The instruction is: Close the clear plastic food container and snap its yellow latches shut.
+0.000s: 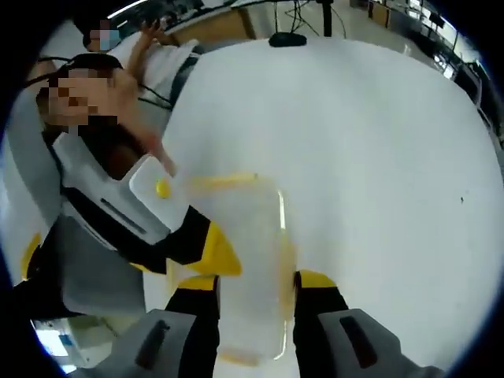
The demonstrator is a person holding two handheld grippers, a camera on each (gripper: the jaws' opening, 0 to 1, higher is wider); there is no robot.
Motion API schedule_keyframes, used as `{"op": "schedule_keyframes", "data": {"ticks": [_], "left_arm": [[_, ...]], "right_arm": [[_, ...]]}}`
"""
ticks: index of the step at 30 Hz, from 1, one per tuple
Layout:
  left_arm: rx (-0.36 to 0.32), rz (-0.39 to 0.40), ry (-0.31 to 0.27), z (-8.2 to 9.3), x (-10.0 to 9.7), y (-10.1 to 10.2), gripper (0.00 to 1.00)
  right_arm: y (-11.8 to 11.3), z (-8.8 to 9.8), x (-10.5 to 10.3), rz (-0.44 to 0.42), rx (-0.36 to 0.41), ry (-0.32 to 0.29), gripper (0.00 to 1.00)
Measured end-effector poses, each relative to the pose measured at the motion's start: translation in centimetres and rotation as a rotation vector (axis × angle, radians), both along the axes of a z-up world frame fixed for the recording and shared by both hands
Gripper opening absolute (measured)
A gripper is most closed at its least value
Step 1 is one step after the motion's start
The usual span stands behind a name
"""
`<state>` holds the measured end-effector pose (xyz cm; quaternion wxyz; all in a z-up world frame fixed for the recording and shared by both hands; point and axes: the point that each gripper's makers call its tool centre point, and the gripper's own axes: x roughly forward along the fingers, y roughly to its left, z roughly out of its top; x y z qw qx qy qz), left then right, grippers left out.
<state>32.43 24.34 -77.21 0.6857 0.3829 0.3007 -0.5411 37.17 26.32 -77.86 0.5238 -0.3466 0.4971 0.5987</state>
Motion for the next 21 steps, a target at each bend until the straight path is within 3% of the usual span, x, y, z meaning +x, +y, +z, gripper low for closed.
{"op": "schedule_keyframes", "data": {"ticks": [2,3,5,21], "left_arm": [[-0.007,0.003,0.001,-0.03,-0.09,0.18,0.44],[-0.007,0.0,-0.001,0.0,-0.2,0.16,0.44],[-0.009,0.002,0.003,-0.1,-0.12,0.14,0.44],[-0.01,0.008,-0.023,-0.1,-0.13,-0.09,0.45]], "right_arm": [[-0.58,0.02,-0.38,-0.087,-0.025,0.069,0.33],[-0.2,-0.13,0.1,-0.043,0.002,0.073,0.33],[-0.11,-0.36,0.24,-0.04,0.001,0.091,0.33],[-0.05,-0.1,-0.07,-0.038,0.021,0.036,0.36]]}}
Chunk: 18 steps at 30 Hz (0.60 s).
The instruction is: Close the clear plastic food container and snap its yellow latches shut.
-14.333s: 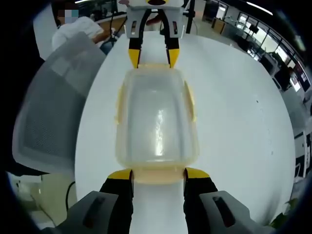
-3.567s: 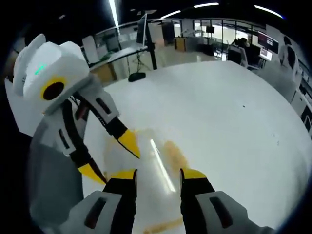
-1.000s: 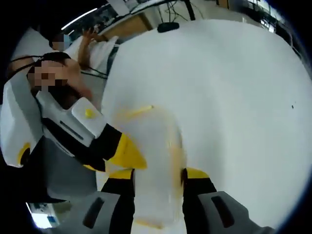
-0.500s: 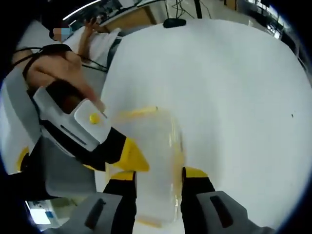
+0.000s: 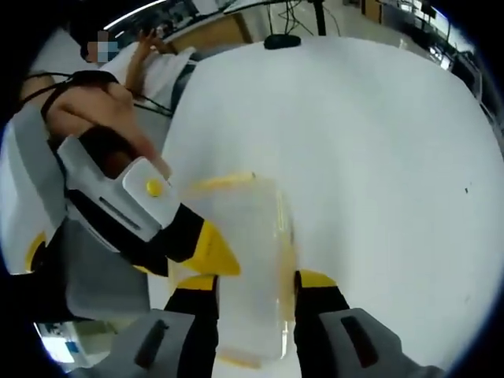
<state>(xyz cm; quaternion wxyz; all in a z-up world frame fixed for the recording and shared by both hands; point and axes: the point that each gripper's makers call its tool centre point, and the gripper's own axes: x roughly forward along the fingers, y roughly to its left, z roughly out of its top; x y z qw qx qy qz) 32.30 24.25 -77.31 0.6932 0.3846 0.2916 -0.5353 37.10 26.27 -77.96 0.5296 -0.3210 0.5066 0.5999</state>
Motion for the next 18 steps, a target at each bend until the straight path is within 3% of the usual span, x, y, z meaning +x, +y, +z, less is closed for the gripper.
{"op": "schedule_keyframes", "data": {"ticks": [6,18], "left_arm": [[0.013,0.007,-0.013,-0.05,0.01,-0.01,0.46],[0.016,-0.004,-0.034,0.08,0.14,0.02,0.48]], "right_arm": [[-0.03,0.05,0.06,-0.01,-0.001,-0.006,0.36],[-0.23,0.56,0.34,-0.059,0.046,-0.113,0.37]]}}
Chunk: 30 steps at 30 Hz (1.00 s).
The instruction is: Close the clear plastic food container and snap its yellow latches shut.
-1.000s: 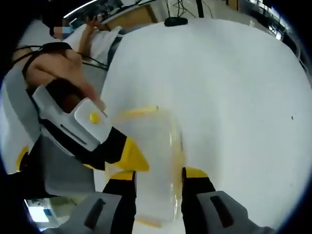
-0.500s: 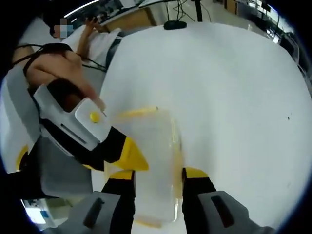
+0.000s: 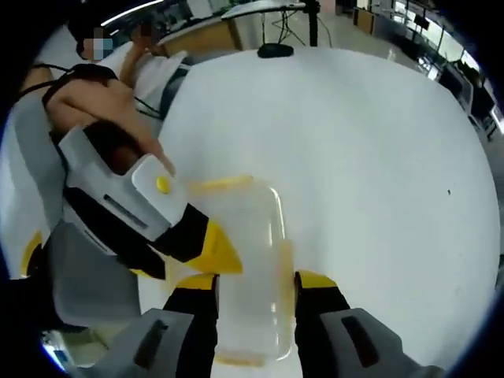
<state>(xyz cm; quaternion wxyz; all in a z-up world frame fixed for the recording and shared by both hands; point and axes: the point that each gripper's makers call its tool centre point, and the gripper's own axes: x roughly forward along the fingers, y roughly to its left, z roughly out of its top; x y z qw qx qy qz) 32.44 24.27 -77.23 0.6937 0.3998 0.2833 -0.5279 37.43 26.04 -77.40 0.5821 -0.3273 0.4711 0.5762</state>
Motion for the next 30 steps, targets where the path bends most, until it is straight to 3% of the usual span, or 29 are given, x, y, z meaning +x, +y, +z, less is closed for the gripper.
{"op": "schedule_keyframes", "data": {"ticks": [3,5,6,7,8,9,11,16,21,25,30], "left_arm": [[0.018,-0.03,-0.004,0.0,-0.1,0.1,0.49],[0.008,-0.017,0.033,0.1,-0.4,-0.1,0.53],[-0.002,-0.01,0.043,0.1,-0.4,-0.3,0.63],[0.003,0.018,0.035,-0.1,-0.1,-0.2,0.76],[0.01,0.017,0.025,-0.2,-0.1,-0.1,0.88],[0.012,0.016,0.019,-0.2,-0.1,-0.1,0.96],[-0.006,-0.009,0.026,0.2,-0.5,-0.4,0.96],[-0.023,-0.032,0.037,0.7,-1.1,-0.8,0.95],[-0.023,-0.015,0.074,0.4,-1.4,-0.8,0.99],[-0.04,-0.019,0.11,0.7,-1.6,-0.9,0.99],[-0.014,-0.032,0.095,0.6,-1.0,-0.2,0.99]], "right_arm": [[0.0,0.2,-0.1,0.008,0.023,-0.026,0.37],[0.2,0.3,-0.2,0.028,0.049,-0.057,0.37],[0.3,0.3,-0.2,0.019,0.061,-0.056,0.45],[0.7,0.2,-0.2,-0.013,0.091,-0.057,0.67],[0.7,0.1,-0.6,-0.007,0.102,-0.047,0.82],[0.6,0.1,-1.0,0.008,0.1,-0.042,0.85],[0.2,0.2,-1.1,0.026,0.091,-0.067,0.81],[-0.1,1.3,-1.5,0.01,0.147,-0.078,0.81],[-0.3,1.9,-2.1,-0.005,0.215,-0.068,0.88],[-1.0,1.8,-2.6,-0.019,0.222,-0.051,0.93],[-1.3,2.2,-3.1,-0.041,0.27,-0.044,0.93]]}}
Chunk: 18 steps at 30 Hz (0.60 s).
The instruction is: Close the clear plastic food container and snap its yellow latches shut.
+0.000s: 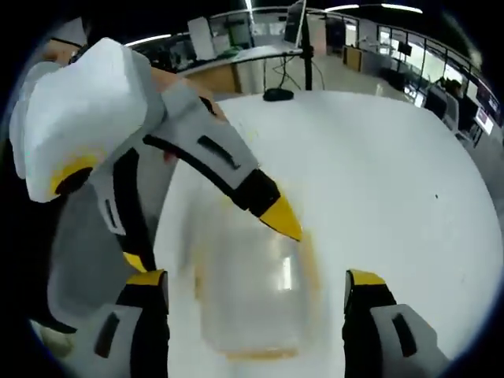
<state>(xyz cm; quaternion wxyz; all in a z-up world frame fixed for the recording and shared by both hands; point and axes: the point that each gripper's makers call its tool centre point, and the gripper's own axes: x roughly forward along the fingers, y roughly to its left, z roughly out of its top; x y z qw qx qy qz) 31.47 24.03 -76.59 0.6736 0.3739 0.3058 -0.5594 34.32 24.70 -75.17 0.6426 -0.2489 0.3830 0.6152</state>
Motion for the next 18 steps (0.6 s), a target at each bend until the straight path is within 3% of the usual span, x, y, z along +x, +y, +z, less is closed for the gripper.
{"op": "schedule_keyframes", "data": {"ticks": [18], "left_arm": [[0.018,0.006,0.042,-0.3,0.2,0.8,0.96]], "right_arm": [[-1.3,-0.9,-1.1,0.051,-0.038,-0.084,0.91]]}}
